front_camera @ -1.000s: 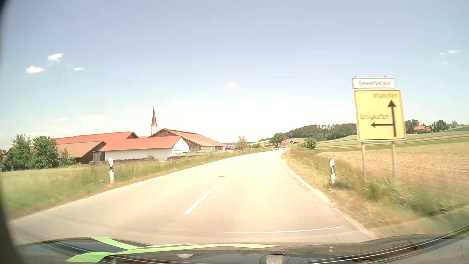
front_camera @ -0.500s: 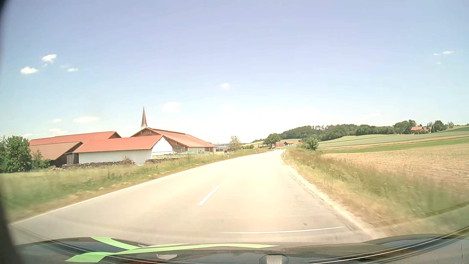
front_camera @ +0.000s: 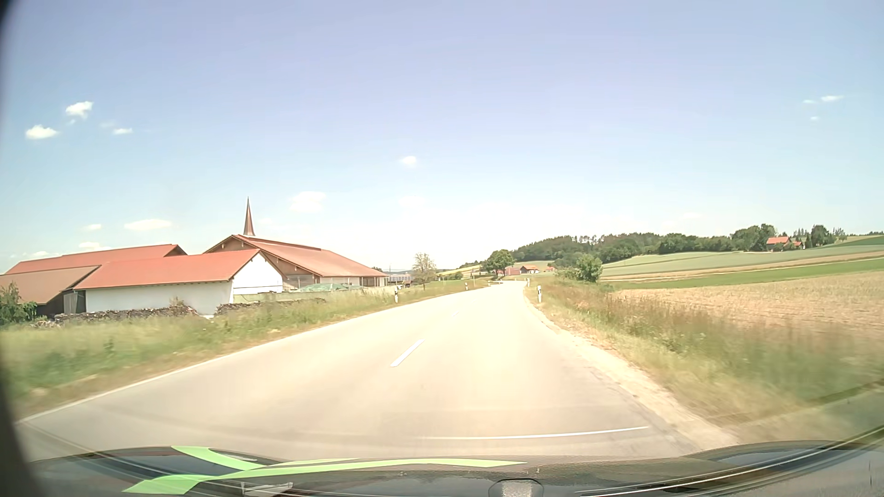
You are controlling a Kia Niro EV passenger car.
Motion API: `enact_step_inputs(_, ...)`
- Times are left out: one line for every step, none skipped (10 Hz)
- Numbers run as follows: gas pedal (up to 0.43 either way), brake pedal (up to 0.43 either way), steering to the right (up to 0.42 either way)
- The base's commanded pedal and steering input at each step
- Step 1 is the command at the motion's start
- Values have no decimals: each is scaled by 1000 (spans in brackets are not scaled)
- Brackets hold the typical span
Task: Follow the waypoints while adhering to traffic rules and regulations
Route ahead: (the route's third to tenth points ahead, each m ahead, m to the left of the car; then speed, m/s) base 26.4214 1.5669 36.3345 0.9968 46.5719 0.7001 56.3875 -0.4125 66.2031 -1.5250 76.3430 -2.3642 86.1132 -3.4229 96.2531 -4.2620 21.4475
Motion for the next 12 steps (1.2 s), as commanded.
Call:
enact_step_inputs(260, 0, 13)
enact_step_inputs(260, 0, 13)
enact_step_inputs(260, 0, 13)
enact_step_inputs(260, 0, 13)
enact_step_inputs(260, 0, 13)
enact_step_inputs(260, 0, 13)
enact_step_inputs(248, 0, 13)
enact_step_inputs(228, 0, 12)
enact_step_inputs(228, 0, 11)
enact_step_inputs(228, 0, 11)
enact_step_inputs(220, 0, 9)
enact_step_inputs(197, 0, 9)
